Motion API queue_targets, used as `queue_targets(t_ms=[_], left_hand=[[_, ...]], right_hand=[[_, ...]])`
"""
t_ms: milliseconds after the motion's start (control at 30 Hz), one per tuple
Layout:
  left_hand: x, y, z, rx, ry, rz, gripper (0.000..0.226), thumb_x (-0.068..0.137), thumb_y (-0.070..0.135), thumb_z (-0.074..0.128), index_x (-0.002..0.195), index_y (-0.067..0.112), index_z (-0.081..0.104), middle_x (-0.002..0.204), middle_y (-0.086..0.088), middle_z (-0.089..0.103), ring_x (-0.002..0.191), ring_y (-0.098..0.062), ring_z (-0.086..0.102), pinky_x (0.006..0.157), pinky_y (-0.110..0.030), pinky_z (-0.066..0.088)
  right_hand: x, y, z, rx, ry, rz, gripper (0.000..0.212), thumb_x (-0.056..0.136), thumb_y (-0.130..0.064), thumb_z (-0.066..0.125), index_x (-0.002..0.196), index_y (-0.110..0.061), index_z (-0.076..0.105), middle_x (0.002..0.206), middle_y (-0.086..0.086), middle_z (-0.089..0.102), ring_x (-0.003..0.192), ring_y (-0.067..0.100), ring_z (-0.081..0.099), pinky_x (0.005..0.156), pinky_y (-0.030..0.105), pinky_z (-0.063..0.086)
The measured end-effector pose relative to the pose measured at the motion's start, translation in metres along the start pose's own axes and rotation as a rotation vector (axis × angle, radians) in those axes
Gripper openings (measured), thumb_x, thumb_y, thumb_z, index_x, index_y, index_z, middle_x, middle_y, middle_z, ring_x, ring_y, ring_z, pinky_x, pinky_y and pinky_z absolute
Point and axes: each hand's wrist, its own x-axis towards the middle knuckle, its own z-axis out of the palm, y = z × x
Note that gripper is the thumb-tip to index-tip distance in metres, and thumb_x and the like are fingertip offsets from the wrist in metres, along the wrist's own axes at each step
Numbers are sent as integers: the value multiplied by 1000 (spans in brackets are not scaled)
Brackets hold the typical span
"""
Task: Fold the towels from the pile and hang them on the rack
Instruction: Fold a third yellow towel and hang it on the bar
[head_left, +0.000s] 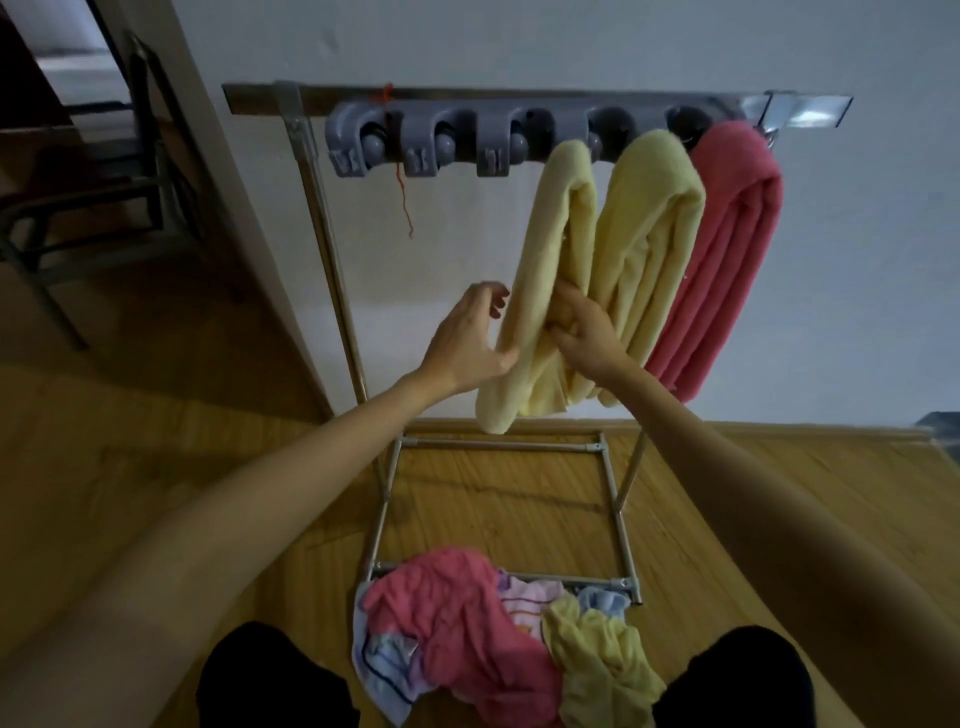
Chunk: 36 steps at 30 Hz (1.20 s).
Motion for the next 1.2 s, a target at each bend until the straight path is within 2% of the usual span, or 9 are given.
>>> queue_targets(t_ms=[100, 200, 333, 433, 700, 867, 1000, 1067, 1200], left_hand=[[-18, -24, 29, 82, -223, -254, 91, 68, 52, 77, 140, 14, 35, 134, -5, 47, 117, -20, 50, 94, -38, 49], [-26, -27, 57, 27, -270, -336, 79, 71, 54, 74, 134, 15, 47, 125, -4, 59, 108, -22, 58, 87, -38, 53], [-29, -31, 71, 56, -179, -364, 25, 90, 26, 59, 98, 4, 65, 96, -14, 69, 89, -30, 65, 71, -32, 51], [-30, -40, 68, 63, -85, -384, 23, 91, 16, 52, 74, 4, 59, 75, -10, 62, 78, -31, 64, 59, -31, 42], [-31, -71, 67, 190, 12, -351, 19, 92, 10, 50, 94, 0, 66, 89, -16, 69, 81, -32, 65, 64, -32, 49], [-38, -85, 70, 210, 38, -350, 20, 94, 12, 50, 94, 1, 67, 84, -13, 68, 75, -27, 66, 59, -27, 45], [-38, -94, 63, 237, 120, -369, 20, 93, 15, 53, 95, 3, 69, 82, -8, 69, 72, -22, 67, 57, -24, 47], [-37, -98, 60, 261, 158, -375, 19, 94, 16, 55, 98, 3, 68, 85, -9, 70, 74, -22, 68, 61, -28, 54], [-37, -100, 62, 312, 169, -346, 21, 96, 16, 51, 101, 1, 65, 87, -11, 70, 75, -23, 68, 61, -24, 48]], right_hand=[[-15, 5, 11, -157, 184, -72, 73, 86, -2, 47, 150, -26, 18, 120, 9, 61, 86, 22, 63, 68, 35, 54], [-28, 16, 27, -156, 410, -43, 82, 88, -8, 52, 150, -24, 0, 77, 5, 61, 53, 13, 49, 45, 28, 44], [-26, 28, 38, -11, 526, 95, 74, 85, -12, 62, 145, -4, 19, 78, 0, 58, 61, 15, 56, 56, 32, 51], [-20, 34, 48, 33, 543, 169, 56, 80, -17, 66, 126, -8, 34, 81, -7, 53, 70, 14, 58, 64, 36, 54], [-3, 42, 98, -350, 608, 424, 73, 65, -49, 76, 118, -4, 51, 117, 12, 53, 111, 30, 51, 99, 40, 38], [6, 43, 107, -363, 602, 597, 54, 82, -43, 63, 120, -5, 55, 128, 15, 47, 121, 34, 44, 106, 42, 31], [0, 44, 120, -140, 469, 376, 30, 93, -24, 51, 111, -1, 57, 99, 8, 59, 83, 14, 59, 77, 26, 49], [-7, 40, 125, -4, 389, 300, 24, 97, -18, 46, 107, 3, 53, 73, -5, 56, 59, -1, 54, 55, 12, 40], [-11, 43, 129, 76, 344, 355, 18, 99, -13, 43, 111, 1, 46, 74, -8, 51, 58, -5, 50, 56, 11, 40]])
